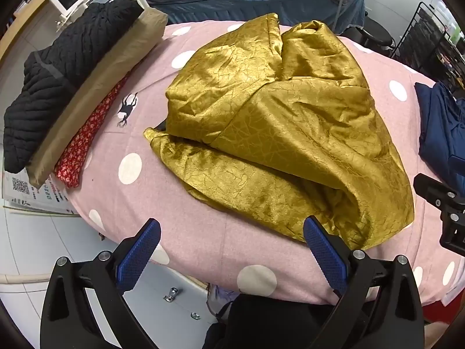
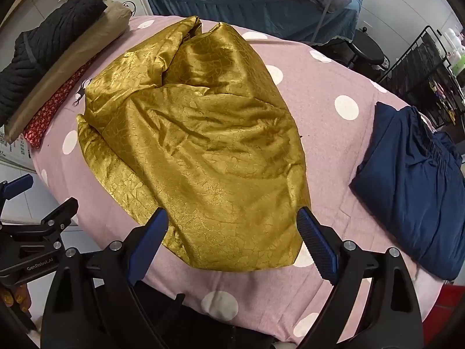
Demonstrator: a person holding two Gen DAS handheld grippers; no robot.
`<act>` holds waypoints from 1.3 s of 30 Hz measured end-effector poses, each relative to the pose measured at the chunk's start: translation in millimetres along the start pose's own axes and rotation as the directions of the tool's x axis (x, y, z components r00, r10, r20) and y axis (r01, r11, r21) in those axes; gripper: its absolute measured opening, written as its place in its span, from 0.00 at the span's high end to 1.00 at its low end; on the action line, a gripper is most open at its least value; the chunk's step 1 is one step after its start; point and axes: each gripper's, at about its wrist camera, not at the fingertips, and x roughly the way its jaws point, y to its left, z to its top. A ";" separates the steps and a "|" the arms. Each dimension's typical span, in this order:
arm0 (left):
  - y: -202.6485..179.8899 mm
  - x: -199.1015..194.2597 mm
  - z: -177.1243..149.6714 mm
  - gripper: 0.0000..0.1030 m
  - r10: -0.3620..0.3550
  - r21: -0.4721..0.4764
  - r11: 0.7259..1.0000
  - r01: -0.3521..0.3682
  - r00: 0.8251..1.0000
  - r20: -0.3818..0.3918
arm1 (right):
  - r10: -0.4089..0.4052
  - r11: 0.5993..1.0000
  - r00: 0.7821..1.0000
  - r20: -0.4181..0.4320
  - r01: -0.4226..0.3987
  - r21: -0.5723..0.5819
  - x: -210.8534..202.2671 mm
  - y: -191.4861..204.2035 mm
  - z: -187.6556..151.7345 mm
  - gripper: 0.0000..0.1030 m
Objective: Fold large clothes
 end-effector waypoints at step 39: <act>-1.9 1.8 -0.9 0.06 0.027 0.013 1.000 -0.027 1.000 -0.009 | 0.000 1.000 1.000 -0.011 0.000 0.005 0.5 -2.7 -0.6 0.14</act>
